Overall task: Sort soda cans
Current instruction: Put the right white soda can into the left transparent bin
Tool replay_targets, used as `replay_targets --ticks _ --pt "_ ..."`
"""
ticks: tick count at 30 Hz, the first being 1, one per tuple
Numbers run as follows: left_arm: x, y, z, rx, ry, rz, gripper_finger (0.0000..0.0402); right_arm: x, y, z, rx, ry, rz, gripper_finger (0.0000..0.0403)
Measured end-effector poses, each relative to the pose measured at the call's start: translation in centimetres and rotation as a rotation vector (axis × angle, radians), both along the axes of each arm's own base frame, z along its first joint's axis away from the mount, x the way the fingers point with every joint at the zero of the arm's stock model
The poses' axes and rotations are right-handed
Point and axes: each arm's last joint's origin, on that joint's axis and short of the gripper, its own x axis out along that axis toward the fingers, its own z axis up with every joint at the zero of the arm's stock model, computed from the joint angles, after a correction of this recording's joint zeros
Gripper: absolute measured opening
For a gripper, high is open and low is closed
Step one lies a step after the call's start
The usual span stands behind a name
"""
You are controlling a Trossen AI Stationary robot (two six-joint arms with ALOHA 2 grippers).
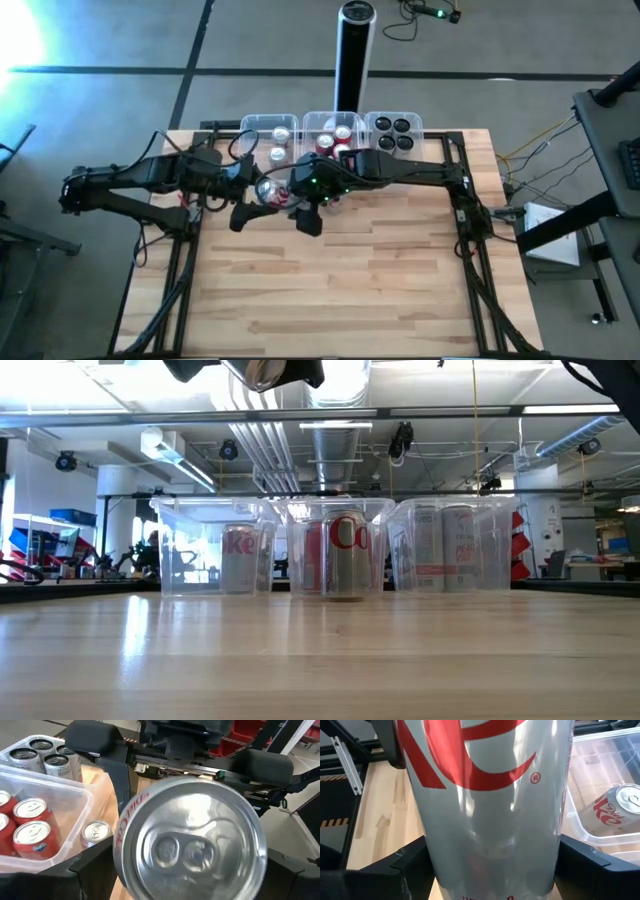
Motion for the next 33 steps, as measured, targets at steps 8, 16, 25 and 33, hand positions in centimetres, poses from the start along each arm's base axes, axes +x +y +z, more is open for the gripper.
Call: replay_targets --ticks 8,16,25,33 --pt "0.55 0.0 0.0 -0.002 -0.016 0.001 0.0334 -0.14 0.02 -0.11 0.008 0.019 -0.009 0.0307" --pt "0.78 0.07 0.34 0.029 -0.059 0.014 0.0334 -0.27 0.02 -0.22 0.018 0.036 -0.02 0.0307" --pt "0.77 0.09 0.29 0.039 -0.054 0.016 0.0313 -0.31 0.02 -0.28 0.017 0.042 -0.02 0.0307" --pt "0.54 0.26 0.38 0.066 -0.057 0.025 0.0284 -0.24 0.0 -0.11 0.012 0.027 -0.026 0.0327"
